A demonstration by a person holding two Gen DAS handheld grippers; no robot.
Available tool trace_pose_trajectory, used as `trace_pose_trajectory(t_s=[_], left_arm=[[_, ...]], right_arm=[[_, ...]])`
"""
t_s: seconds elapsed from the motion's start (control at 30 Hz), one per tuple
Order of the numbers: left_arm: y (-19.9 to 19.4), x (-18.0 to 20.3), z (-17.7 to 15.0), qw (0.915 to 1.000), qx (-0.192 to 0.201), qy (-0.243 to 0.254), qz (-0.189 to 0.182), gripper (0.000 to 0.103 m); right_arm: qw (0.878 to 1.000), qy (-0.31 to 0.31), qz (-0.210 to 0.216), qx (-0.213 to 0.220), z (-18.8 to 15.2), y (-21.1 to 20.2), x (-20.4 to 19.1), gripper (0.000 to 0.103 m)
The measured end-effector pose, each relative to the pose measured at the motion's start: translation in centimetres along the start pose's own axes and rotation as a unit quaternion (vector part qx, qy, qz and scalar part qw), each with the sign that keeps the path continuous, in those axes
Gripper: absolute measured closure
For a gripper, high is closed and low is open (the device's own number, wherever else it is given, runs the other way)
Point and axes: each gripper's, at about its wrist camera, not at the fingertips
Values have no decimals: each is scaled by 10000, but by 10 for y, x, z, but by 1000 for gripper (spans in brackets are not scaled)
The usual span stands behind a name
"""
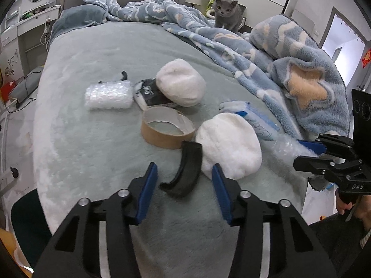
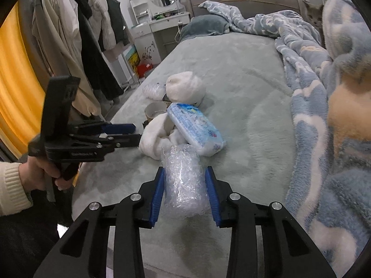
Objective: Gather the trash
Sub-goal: 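Carry the bubble wrap in the right tool over the teal wastebasket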
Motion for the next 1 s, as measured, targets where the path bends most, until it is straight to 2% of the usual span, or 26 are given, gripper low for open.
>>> trace_pose_trajectory(t_s=[0.13,0.27,0.3,0.53,0.8,1.0], left_arm=[[7,1,1,10000,-64,-59,25,65],[10,0,1,9998,-93,-100,120,80],[9,0,1,9998,-103,-81,168,82],[-10,-4,2,9999,88,-101,16,82],[-40,-30,1,9990,284,-293,179,82],[-55,-59,-3,9972,310,-533,431,82]], right_arm=[[10000,45,10,12,-2,-1,3,67],[10000,25,-20,21,-1,-2,2,67],[10000,25,-24,46,1,-2,2,67],[9997,-20,-68,215,16,-1,-11,67],[9988,-105,47,476,43,8,-34,67],[9981,-353,285,408,66,34,-67,67]])
Point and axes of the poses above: each gripper's, at about its wrist camera, not at the fingertips, and y roughly the way its jaws point, x to its right, z to its top, and after that the axes turned 6 degrees about -y, right-handed
